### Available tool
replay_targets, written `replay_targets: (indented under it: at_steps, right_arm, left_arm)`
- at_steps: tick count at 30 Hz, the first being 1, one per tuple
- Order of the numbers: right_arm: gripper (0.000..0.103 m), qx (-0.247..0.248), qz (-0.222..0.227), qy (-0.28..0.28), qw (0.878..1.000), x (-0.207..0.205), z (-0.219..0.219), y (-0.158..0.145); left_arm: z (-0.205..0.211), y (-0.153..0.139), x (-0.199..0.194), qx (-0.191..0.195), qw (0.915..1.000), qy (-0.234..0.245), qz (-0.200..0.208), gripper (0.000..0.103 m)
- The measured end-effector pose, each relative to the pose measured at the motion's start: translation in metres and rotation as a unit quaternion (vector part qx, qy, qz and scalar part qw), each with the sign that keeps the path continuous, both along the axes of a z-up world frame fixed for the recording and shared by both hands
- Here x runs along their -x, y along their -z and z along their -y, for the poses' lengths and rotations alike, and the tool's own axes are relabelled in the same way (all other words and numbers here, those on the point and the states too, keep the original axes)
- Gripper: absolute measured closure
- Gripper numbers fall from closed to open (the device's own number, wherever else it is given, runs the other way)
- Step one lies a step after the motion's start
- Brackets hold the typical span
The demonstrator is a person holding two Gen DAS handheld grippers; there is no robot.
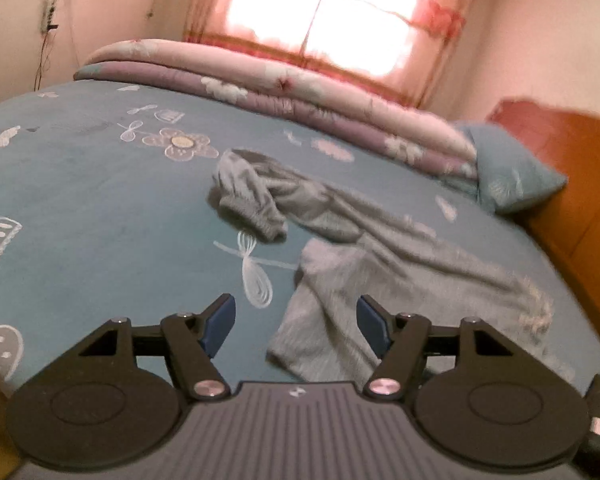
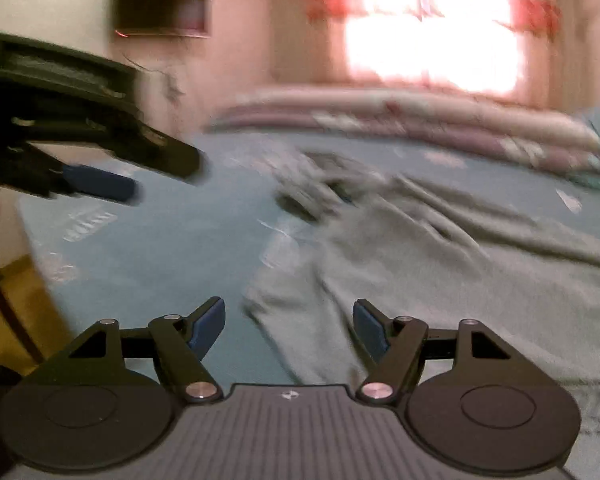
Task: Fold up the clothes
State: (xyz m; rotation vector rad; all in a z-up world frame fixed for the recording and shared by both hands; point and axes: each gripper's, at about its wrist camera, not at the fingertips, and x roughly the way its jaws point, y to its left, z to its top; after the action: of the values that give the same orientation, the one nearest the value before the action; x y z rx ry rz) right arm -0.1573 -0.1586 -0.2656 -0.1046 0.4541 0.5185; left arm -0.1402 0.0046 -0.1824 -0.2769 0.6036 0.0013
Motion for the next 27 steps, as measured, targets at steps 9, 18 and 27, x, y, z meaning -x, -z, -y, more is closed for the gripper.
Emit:
replay_targets:
  at_steps: [9,18,27]
  right_arm:
    - [0.027,0.089,0.01,-0.017,0.996,-0.002,-0.042,0.009]
    - [0.028,0.047,0.01,-0.003,0.999,0.003,-0.027,0.006]
    - [0.035,0.184,0.059,0.017,0.981,-0.013,-0.096,0.006]
  left_arm:
    - [0.012,0.0,-0.042,-0.016,0.999,0.029,-0.031,0.03]
    - [-0.015,0.048,-0.111,0.03,0.9906,0.119,-0.06,0.027]
    - [-0.082,0.087,-0.117,0.06,0.9938,0.088,-0.033,0.027]
